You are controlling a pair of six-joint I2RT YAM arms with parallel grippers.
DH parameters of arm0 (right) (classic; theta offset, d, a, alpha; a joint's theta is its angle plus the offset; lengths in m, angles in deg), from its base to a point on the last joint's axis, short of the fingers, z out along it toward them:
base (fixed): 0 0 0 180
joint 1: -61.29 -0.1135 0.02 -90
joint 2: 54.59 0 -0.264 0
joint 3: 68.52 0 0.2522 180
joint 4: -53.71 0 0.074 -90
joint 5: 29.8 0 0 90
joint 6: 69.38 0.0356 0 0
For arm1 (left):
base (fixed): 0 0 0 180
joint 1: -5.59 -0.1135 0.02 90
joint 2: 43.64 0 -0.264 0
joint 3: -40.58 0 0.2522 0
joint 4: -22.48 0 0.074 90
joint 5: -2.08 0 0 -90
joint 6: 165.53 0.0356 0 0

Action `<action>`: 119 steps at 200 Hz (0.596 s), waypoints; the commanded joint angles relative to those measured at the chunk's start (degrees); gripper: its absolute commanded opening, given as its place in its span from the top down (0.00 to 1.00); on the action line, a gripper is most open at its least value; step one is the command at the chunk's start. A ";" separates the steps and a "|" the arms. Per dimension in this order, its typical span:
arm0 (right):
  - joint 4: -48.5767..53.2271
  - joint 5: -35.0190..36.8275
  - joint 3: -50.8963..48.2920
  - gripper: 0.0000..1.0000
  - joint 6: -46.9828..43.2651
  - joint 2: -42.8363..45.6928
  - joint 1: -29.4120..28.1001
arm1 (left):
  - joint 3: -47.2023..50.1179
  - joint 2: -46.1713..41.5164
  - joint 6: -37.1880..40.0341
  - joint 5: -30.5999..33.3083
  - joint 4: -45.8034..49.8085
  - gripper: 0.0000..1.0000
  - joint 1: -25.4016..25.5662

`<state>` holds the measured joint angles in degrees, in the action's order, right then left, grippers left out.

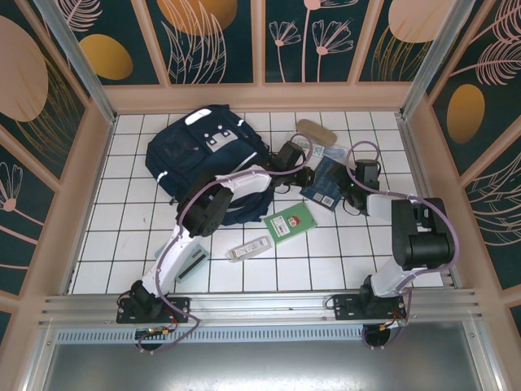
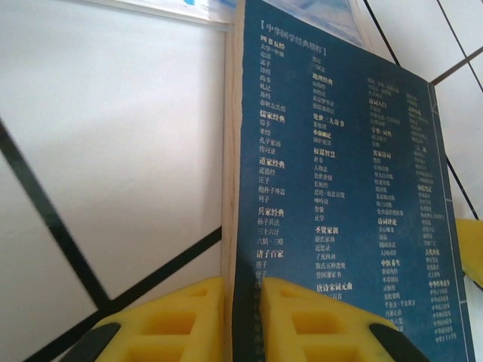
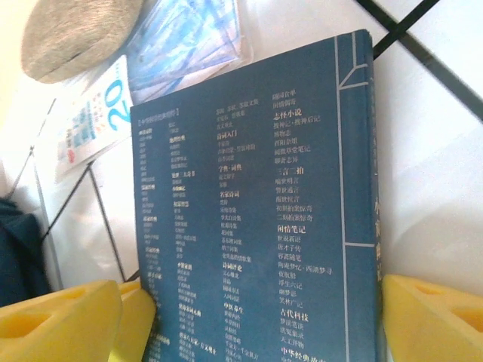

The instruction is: Pack books, pencil case, and school supplies into a backpack

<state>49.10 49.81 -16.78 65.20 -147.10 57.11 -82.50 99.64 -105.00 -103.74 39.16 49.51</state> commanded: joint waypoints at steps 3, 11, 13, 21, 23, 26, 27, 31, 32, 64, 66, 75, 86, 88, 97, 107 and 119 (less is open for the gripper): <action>-12.54 -12.95 -0.62 0.12 4.86 3.78 -1.26 | 2.31 0.17 -1.96 -5.97 1.24 0.80 2.02; -13.59 -13.86 -0.77 0.13 5.33 4.58 -1.18 | 2.35 0.10 -2.04 -6.14 1.06 0.81 2.03; -14.03 -14.11 -0.92 0.13 5.47 4.81 -1.18 | 2.33 0.07 -2.07 -6.20 1.02 0.81 2.04; -15.80 -14.71 -1.77 0.13 6.09 5.67 -1.05 | 2.43 0.07 -2.14 -6.42 0.88 0.81 2.02; -16.19 -14.80 -1.96 0.13 6.19 5.96 -1.03 | 2.37 0.07 -2.16 -6.42 0.87 0.81 2.02; -16.71 -14.87 -2.21 0.13 6.37 6.30 -0.98 | 2.51 0.07 -2.17 -6.50 0.83 0.81 2.00; -16.79 -14.85 -2.25 0.13 6.43 6.43 -0.99 | 2.48 0.02 -2.17 -6.51 0.76 0.80 1.98; -17.27 -14.91 -2.61 0.13 6.49 6.91 -0.92 | 2.60 -0.04 -2.23 -6.51 0.65 0.81 1.99; -17.38 -14.91 -2.63 0.13 6.49 7.04 -0.91 | 2.61 -0.08 -2.20 -6.51 0.62 0.81 1.97; -15.00 -14.80 -1.68 0.13 3.30 7.66 -1.07 | 2.69 -0.19 -2.25 -6.60 0.60 0.81 2.00; -14.66 -14.68 -1.59 0.13 3.09 7.63 -1.08 | 2.66 -0.19 -2.25 -6.53 0.62 0.80 2.01; -10.61 -13.23 -0.18 0.13 1.47 6.51 -1.24 | 2.69 -0.31 -2.25 -6.50 0.51 0.81 2.05; -6.61 -11.70 1.04 0.13 -0.10 5.07 -1.26 | 2.59 -0.37 -2.34 -6.43 0.51 0.80 2.04; -6.00 -11.43 1.16 0.14 -0.32 4.86 -1.31 | 2.61 -0.37 -2.34 -6.42 0.51 0.80 2.02; -3.65 -10.09 1.57 0.15 -0.87 4.03 -1.27 | 2.68 -0.50 -2.41 -6.18 0.51 0.80 2.01; -1.41 -8.05 1.56 0.17 -1.16 3.81 -1.33 | 2.74 -0.70 -2.28 -5.97 0.59 0.80 2.02; 1.30 -5.25 1.42 0.19 -1.32 4.26 -1.26 | 2.86 -0.89 -2.18 -5.77 0.60 0.80 2.04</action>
<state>42.85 40.11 -16.22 66.14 -142.21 56.23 -81.10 99.23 -106.90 -107.89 37.45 50.97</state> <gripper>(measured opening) 0.823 0.199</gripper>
